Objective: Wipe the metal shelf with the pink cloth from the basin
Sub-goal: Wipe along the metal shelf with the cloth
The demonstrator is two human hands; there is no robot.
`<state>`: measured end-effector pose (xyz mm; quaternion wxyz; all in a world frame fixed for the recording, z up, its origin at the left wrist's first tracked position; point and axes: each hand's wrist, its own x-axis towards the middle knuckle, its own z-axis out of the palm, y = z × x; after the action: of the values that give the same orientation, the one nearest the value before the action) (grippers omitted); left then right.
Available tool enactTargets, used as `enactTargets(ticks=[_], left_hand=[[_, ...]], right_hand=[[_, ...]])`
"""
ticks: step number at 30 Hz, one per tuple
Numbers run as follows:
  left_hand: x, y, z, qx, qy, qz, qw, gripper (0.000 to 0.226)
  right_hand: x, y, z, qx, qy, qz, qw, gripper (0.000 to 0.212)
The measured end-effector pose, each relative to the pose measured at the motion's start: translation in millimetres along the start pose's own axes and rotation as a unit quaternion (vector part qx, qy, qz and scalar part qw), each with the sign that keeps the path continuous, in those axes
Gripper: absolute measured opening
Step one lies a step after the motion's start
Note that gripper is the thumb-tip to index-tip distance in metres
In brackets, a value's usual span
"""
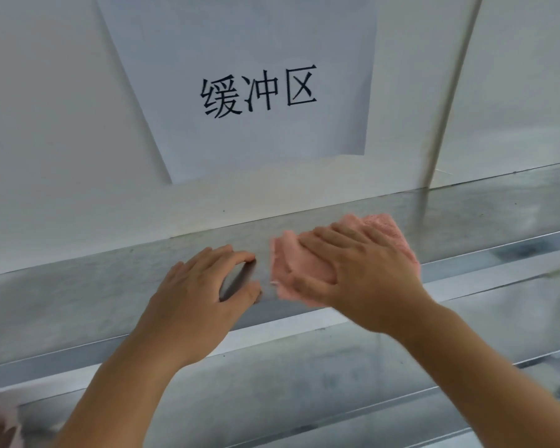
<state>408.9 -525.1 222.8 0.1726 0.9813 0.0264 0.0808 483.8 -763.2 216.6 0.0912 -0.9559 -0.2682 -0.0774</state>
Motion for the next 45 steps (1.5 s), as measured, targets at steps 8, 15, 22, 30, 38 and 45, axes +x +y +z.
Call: enactTargets(ticks=[8,15,22,30,38,45], left_hand=[[-12.3,-29.5,-16.7,0.006,-0.016,0.008,1.0,0.052],[-29.5,-79.8,-36.5,0.019,-0.026,0.007,0.999,0.06],[-42.9,-111.1,-49.4,0.023,-0.025,0.025,0.999,0.068],[-54.1,-129.9,-58.6,0.014,-0.027,0.019,0.999,0.056],[-55.8,-140.5,-66.4,0.023,-0.02,-0.006,1.0,0.058],[-68.6,-169.3,-84.7,0.03,0.006,-0.028,0.999,0.046]], right_hand=[[3.0,-62.5,10.3,0.003,0.005,0.022,1.0,0.094],[0.5,-38.7,4.5,-0.024,0.011,0.125,0.992,0.081],[10.3,-147.4,26.6,0.002,0.01,0.048,0.999,0.077],[-2.5,-102.1,11.2,-0.026,0.02,0.156,0.987,0.079],[18.2,-181.4,27.2,0.021,-0.019,0.014,0.999,0.081],[19.9,-149.2,11.9,-0.039,-0.04,0.092,0.994,0.082]])
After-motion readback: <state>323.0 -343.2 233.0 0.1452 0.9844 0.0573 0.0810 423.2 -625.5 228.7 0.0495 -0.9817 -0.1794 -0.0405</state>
